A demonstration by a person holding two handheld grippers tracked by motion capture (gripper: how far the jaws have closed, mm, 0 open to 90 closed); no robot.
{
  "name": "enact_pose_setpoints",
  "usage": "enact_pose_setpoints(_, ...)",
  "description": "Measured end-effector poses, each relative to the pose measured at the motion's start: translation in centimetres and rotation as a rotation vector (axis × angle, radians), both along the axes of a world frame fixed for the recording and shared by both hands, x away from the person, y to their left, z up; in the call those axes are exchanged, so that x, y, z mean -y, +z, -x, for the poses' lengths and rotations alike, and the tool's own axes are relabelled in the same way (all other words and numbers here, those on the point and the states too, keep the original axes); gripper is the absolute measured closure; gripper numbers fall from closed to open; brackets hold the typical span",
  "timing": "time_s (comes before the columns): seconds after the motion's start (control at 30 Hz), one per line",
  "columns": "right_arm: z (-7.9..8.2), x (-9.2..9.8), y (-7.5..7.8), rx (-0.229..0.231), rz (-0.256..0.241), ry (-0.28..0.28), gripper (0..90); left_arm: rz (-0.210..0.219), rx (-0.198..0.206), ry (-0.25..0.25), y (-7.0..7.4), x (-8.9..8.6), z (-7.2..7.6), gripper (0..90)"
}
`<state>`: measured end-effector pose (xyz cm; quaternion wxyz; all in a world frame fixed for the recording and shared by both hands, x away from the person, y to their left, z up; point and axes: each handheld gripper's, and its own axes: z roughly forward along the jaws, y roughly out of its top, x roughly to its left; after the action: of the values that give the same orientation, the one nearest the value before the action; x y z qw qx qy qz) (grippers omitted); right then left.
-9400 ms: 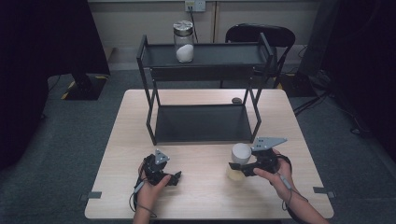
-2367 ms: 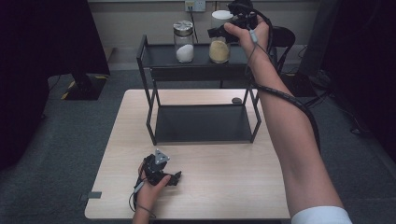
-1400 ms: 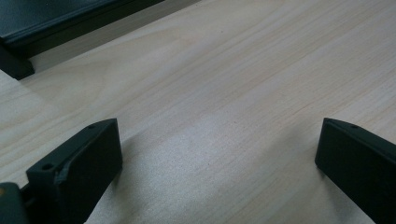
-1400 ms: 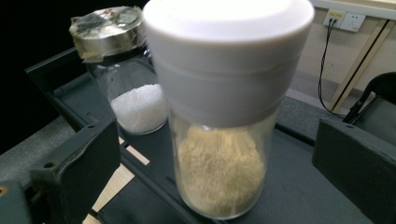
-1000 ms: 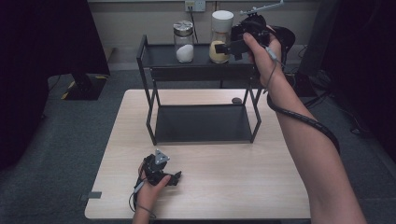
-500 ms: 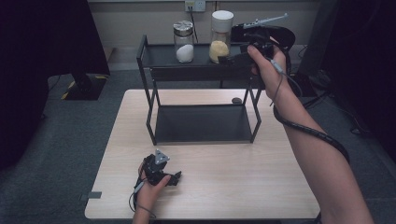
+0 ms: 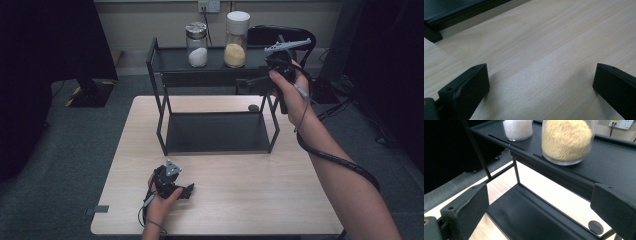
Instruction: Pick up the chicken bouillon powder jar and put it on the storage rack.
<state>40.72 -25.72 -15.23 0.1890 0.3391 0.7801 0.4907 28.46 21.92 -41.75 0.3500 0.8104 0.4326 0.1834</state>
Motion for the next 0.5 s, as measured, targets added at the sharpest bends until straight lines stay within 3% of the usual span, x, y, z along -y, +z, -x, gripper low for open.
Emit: enact_pose_setpoints(0.5, 1.3, 0.1, -4.0, -0.025, -0.010, 0.053, 0.9, 0.001, 0.001, 0.000, 0.0, 0.0, 0.0, 0.0)
